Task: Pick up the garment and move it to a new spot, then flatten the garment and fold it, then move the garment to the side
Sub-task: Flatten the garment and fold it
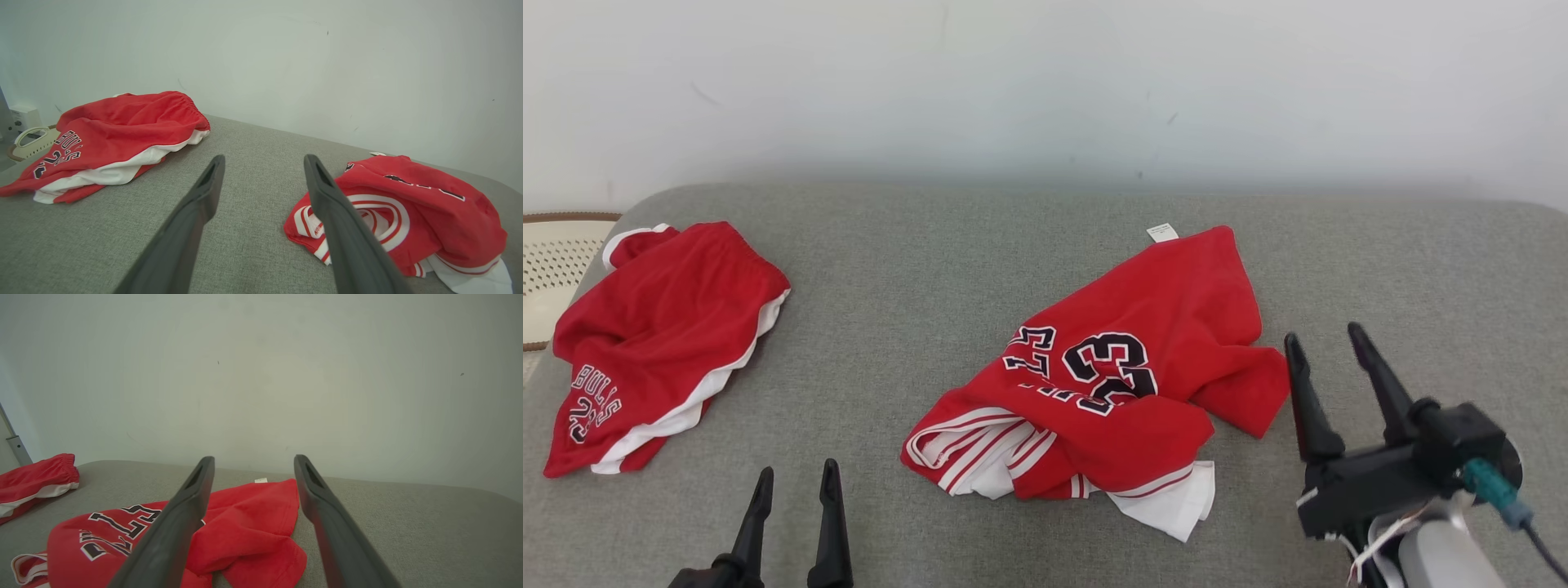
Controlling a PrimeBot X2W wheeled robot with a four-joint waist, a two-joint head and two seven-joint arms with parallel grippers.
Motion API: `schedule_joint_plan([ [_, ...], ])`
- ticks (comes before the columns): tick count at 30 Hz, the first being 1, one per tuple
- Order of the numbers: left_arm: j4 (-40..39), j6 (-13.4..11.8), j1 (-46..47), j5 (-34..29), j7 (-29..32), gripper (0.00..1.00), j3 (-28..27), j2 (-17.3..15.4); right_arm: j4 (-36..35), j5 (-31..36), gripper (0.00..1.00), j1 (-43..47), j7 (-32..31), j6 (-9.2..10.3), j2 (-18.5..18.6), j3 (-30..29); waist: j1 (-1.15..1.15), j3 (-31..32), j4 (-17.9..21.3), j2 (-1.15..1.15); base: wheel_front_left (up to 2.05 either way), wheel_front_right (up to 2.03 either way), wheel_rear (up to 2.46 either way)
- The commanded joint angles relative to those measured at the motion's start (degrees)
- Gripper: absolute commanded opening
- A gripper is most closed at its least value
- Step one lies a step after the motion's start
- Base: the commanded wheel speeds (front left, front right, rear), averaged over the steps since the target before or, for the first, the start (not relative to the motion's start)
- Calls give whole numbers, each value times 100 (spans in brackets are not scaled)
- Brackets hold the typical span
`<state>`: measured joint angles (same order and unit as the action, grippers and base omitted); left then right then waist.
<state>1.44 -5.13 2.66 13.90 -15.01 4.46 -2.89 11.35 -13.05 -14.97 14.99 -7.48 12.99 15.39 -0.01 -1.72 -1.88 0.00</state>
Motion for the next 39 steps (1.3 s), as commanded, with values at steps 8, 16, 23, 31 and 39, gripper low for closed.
schedule_joint_plan([
  [8, -10, 4, -63, -4, -25, 100, 68, 0, -540, 486, 100, 913, 27, -3, -554, -156, 1, 23, 15, 0, 0, 0, 0],
  [16, 205, 258, 125, 9, -25, 100, 425, -1, -611, 585, 100, 1102, 24, -3, -749, -134, 1, -84, 188, 0, 0, 0, 0],
  [23, 706, 406, 354, 91, -24, 100, 1031, -2, -601, 561, 100, 958, 23, -3, -784, -27, 1, -253, 610, 0, 0, 0, 0],
  [31, 1356, 453, 655, 158, -24, 100, 1264, -3, -626, 506, 100, 843, 26, -3, -841, 36, 1, -426, 1076, 0, 0, 0, 0],
  [39, 1993, 489, 989, 240, -24, 100, 1113, -3, -606, 488, 100, 759, 27, -3, -862, 75, 1, -539, 1443, 0, 0, 0, 0],
])
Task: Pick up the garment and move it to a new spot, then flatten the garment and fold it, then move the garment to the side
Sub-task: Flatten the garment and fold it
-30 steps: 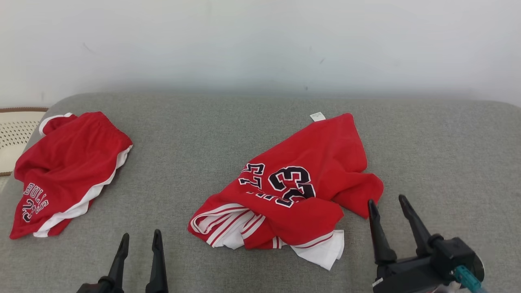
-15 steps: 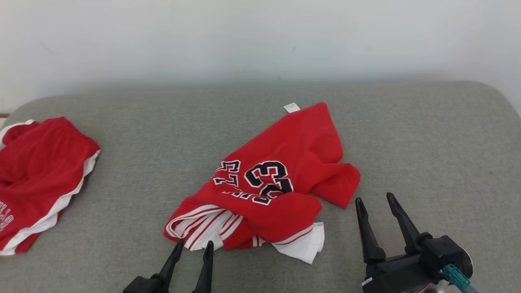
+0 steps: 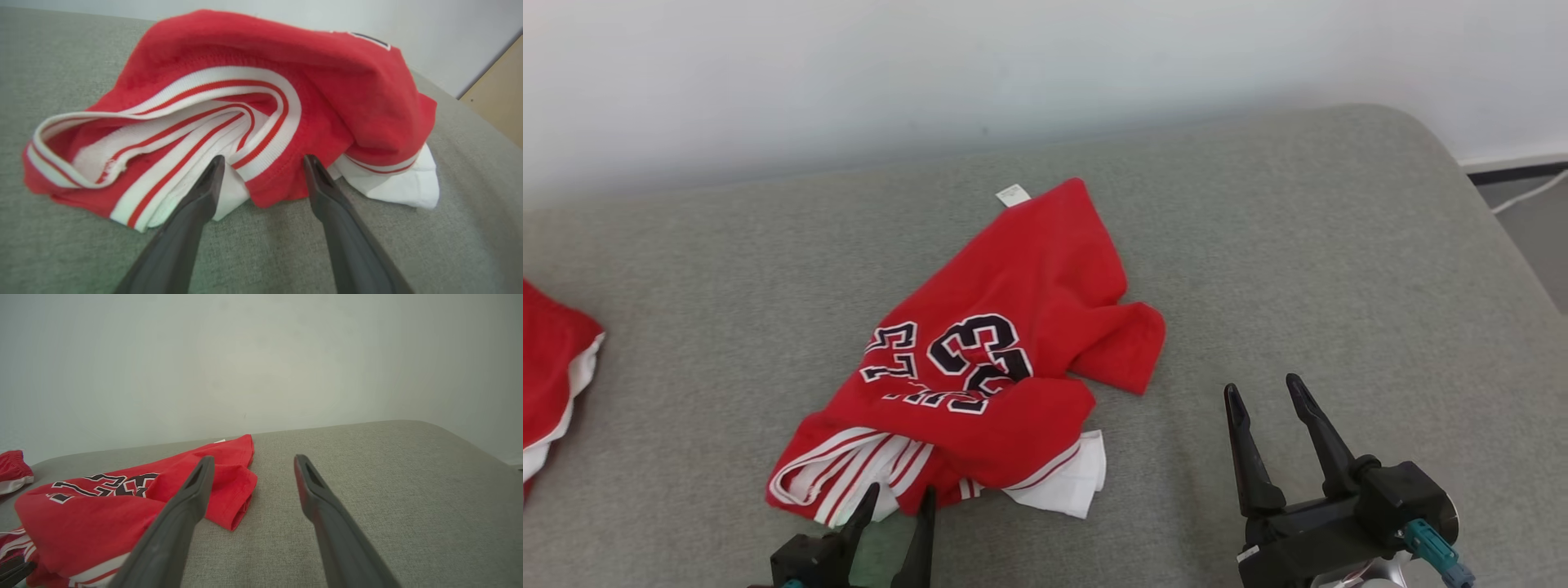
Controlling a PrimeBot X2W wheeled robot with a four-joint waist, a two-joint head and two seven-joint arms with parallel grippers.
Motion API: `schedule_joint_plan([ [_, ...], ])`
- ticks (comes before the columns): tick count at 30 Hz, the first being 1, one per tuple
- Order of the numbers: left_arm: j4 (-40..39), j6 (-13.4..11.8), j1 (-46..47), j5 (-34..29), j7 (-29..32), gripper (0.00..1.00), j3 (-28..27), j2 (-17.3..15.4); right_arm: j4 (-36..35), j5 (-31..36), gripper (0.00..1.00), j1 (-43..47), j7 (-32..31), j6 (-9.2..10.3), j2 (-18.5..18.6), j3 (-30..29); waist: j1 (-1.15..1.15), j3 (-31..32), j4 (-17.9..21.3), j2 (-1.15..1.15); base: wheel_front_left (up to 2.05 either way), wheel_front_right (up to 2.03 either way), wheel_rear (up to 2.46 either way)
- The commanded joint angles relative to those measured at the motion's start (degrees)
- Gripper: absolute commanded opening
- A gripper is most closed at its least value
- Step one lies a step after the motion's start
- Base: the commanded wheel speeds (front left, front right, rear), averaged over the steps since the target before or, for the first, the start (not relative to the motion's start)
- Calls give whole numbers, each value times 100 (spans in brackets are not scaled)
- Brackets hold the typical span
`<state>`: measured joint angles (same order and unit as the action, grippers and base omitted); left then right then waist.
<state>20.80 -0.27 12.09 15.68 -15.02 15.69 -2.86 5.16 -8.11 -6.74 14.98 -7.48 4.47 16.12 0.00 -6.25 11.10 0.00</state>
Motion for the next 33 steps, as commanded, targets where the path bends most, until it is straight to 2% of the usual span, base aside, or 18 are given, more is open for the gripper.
schedule_joint_plan([
  [1, 141, 6, 73, 56, -23, 100, -29, -6, 21, -8, 100, -68, 28, -3, -10, 19, 0, -93, 182, 0, 0, 0, 0],
  [4, 288, 82, 140, 107, -23, 100, -57, -6, 22, -29, 100, -90, 29, -3, -5, 22, 0, -108, 250, 0, 0, 0, 0],
  [5, 273, 106, 177, 172, -23, 23, -71, -5, 16, -28, 100, -85, 29, -3, -4, 14, 0, -111, 259, 0, 0, 0, 0],
  [6, 257, 140, 199, 176, -23, 0, -81, -6, 10, -28, 100, -69, 29, -3, -1, 5, 0, -110, 258, 0, 0, 0, 0],
  [13, 161, 68, 117, 195, -24, 0, -91, -6, -4, -7, 100, 17, 29, -3, 12, -63, 0, -45, -15, 0, 0, 0, 0],
  [21, -1075, -95, -158, -54, -24, 0, -444, -19, 8, -14, 100, 156, 29, -3, 18, -188, 0, 100, -723, 0, 0, 0, 0],
  [25, -1461, -130, -402, -253, -24, 0, -539, -132, 41, -30, 100, 173, 29, -3, 5, -234, 0, 193, -1042, 0, 0, 0, 0],
  [28, -1810, -158, -648, -312, -15, 0, -499, -178, 45, -23, 100, 229, 29, -3, -12, -311, 0, 228, -1222, 0, 0, 0, 0],
  [33, -2561, -241, -1015, -422, 337, 0, -363, -287, 71, -16, 100, 310, 29, -3, -50, -436, 0, 280, -1455, 0, 0, 0, 0],
])
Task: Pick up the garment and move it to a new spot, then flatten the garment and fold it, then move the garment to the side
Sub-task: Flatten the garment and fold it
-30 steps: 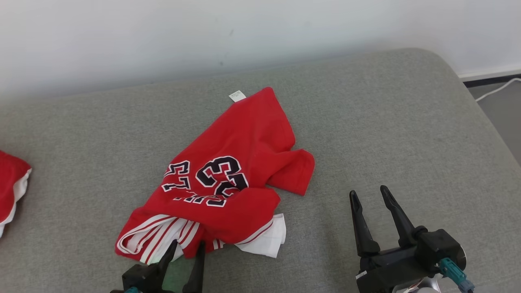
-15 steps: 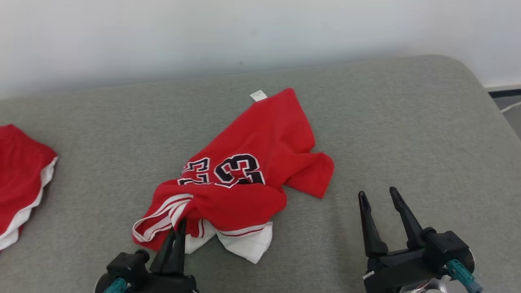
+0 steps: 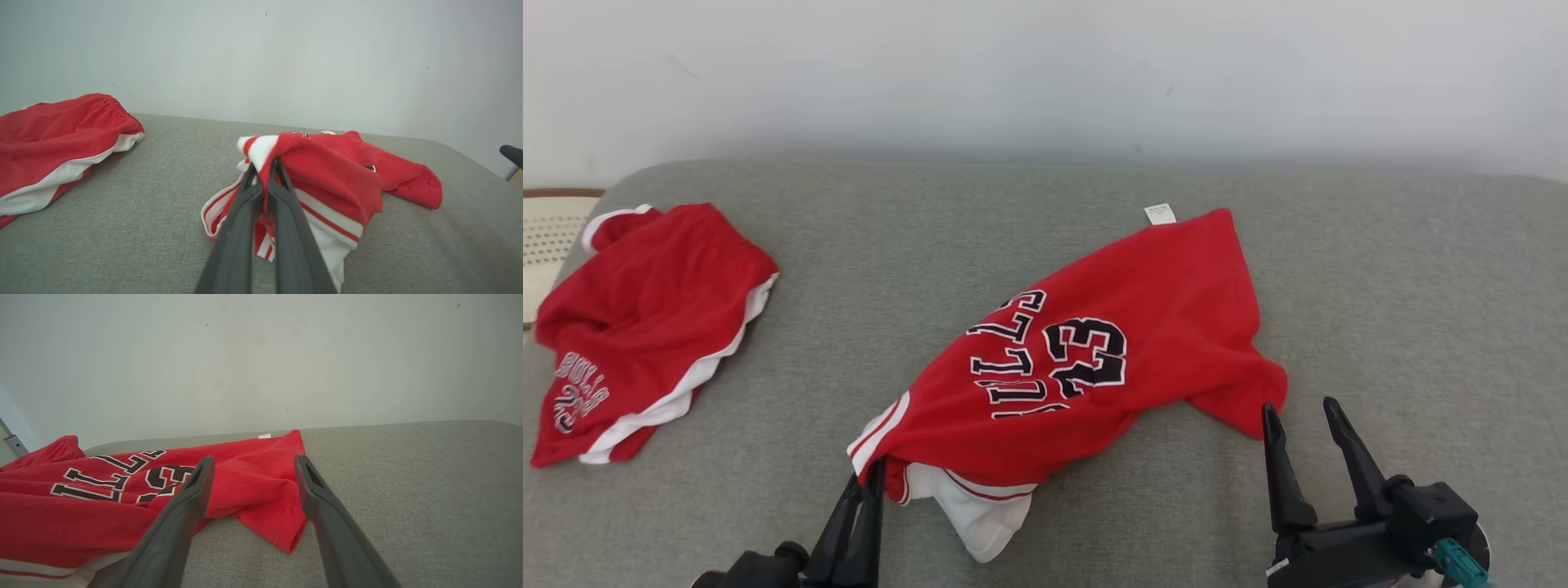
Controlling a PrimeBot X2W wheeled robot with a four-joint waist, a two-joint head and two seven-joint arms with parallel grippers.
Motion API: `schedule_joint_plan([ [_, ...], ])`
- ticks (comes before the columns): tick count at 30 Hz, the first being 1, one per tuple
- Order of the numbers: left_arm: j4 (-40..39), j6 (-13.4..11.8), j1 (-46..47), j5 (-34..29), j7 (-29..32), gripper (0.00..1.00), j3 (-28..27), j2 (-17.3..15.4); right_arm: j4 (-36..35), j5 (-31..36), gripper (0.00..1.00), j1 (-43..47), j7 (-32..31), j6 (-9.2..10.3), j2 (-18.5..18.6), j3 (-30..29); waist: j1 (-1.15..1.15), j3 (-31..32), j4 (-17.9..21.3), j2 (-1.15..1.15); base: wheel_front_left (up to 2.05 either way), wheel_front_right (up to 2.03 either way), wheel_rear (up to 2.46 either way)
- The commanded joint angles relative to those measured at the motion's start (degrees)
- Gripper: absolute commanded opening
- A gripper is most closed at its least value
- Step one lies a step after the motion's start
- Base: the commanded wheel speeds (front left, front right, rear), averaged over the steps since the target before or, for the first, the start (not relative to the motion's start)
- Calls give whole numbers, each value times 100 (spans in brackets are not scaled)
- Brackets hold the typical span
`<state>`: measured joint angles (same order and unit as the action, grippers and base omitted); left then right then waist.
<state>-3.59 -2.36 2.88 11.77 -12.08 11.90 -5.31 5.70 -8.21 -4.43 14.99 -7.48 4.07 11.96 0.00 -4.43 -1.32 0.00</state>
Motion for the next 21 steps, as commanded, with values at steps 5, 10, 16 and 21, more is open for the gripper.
schedule_joint_plan([
  [5, -879, -80, -231, -179, 396, 0, 186, -101, 35, 2, 100, 101, 27, -3, -29, -97, 0, 146, -338, 0, 0, 0, 0],
  [10, -1341, -87, -314, -230, 707, 0, 338, -119, 99, -1, 100, 59, 28, -3, -46, -82, 0, 170, -351, 0, 0, 0, 0],
  [16, -922, -98, -332, -81, 605, 0, 233, -164, 211, -28, 100, -25, 28, -3, -56, -14, 0, 123, -143, 0, 0, 0, 0],
  [21, -186, -83, -104, -87, 298, 0, 44, -320, 287, -8, 100, -83, 28, -3, -22, -2, 0, 47, 64, 0, 0, 0, 0],
])
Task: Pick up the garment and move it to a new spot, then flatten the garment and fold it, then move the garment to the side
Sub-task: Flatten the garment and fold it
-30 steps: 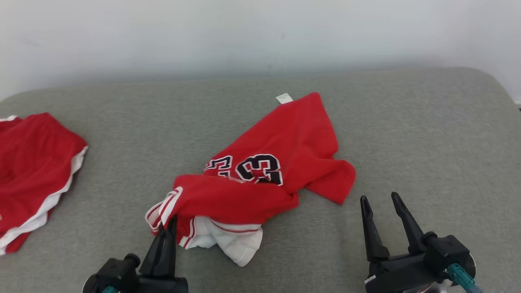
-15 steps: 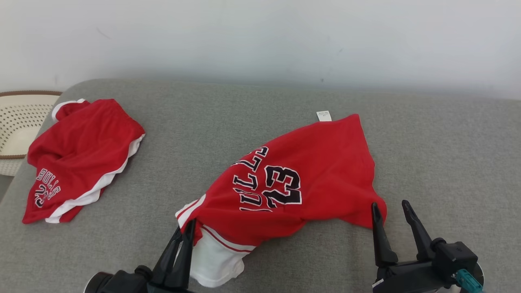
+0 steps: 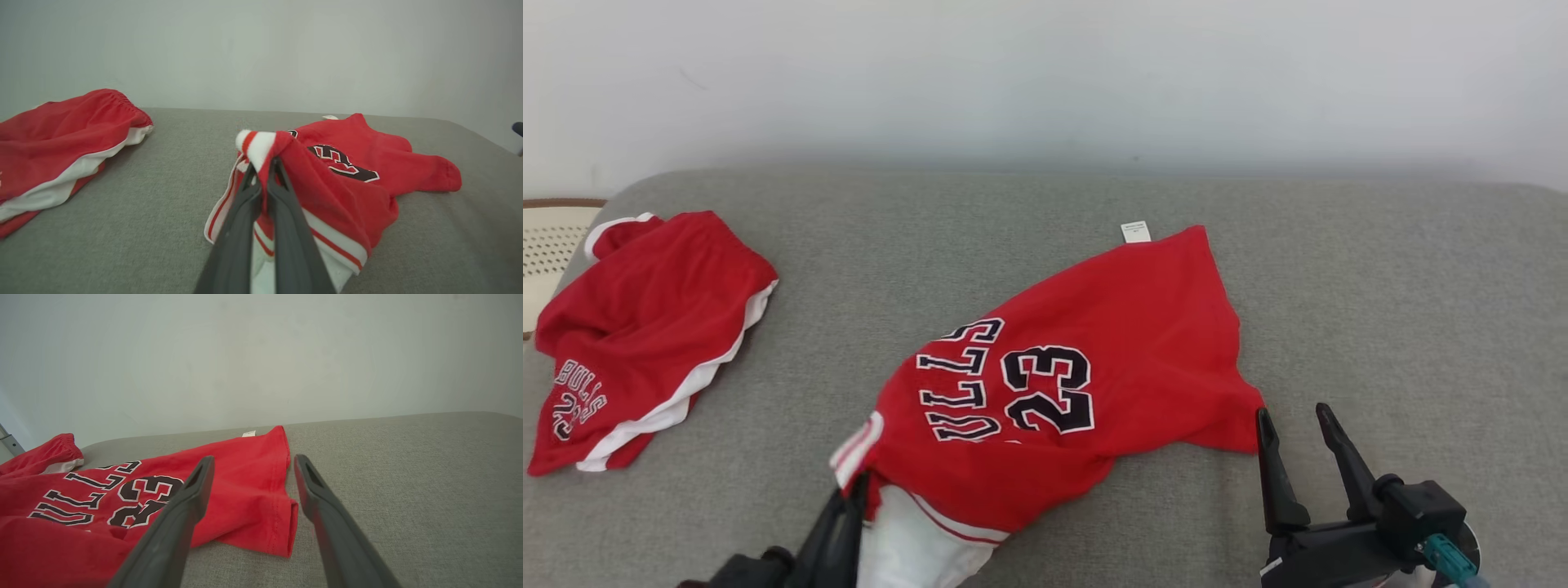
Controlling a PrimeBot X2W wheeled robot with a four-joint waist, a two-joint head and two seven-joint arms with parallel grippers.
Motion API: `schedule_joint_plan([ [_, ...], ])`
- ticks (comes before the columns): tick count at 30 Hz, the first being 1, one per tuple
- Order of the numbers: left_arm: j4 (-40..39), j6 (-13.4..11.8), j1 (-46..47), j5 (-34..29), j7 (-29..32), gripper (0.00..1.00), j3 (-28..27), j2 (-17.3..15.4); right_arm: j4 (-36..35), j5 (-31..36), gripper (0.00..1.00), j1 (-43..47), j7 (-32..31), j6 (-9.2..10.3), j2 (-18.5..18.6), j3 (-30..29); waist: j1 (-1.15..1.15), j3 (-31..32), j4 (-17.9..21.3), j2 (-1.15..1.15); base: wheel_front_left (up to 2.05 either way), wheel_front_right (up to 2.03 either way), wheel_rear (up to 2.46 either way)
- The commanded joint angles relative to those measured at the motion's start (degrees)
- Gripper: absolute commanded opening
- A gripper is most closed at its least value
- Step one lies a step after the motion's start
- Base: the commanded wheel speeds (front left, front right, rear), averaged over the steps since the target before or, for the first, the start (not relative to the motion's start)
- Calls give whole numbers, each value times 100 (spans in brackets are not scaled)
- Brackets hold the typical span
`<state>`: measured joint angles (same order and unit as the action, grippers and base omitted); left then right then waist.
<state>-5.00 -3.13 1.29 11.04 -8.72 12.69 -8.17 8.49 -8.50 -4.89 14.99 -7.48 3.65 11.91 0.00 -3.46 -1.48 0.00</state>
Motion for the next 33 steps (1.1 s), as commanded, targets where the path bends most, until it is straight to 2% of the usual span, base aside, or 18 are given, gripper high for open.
schedule_joint_plan([
  [1, 74, -10, 139, 50, -124, 0, -76, 5, 20, 25, 100, -44, 28, -3, 28, 7, 0, -68, 113, 0, 0, 0, 0],
  [14, 2020, 345, 1267, 219, -642, 0, -410, -115, 209, 11, 100, -242, 27, -3, 116, 108, 0, -213, 497, 0, 0, 0, 0],
  [15, 2145, 347, 1313, 187, -653, 26, -416, -124, 250, -28, 100, -231, 24, -3, 108, 112, 0, -215, 506, 0, 0, 0, 0],
  [16, 2201, 367, 1365, 149, -650, 100, -437, -111, 264, -34, 100, -248, 21, -3, 107, 120, 0, -217, 511, 0, 0, 0, 0],
  [22, 2053, 326, 1162, 58, -655, 100, -712, 121, 283, -6, 100, -207, 20, -3, 89, 63, 0, -185, 447, 0, 0, 0, 0],
  [33, 1021, 71, 288, -86, -652, 100, -1288, 450, 487, 50, 100, -96, -9, -3, 136, -147, 0, -118, 139, 0, 0, 0, 0],
])
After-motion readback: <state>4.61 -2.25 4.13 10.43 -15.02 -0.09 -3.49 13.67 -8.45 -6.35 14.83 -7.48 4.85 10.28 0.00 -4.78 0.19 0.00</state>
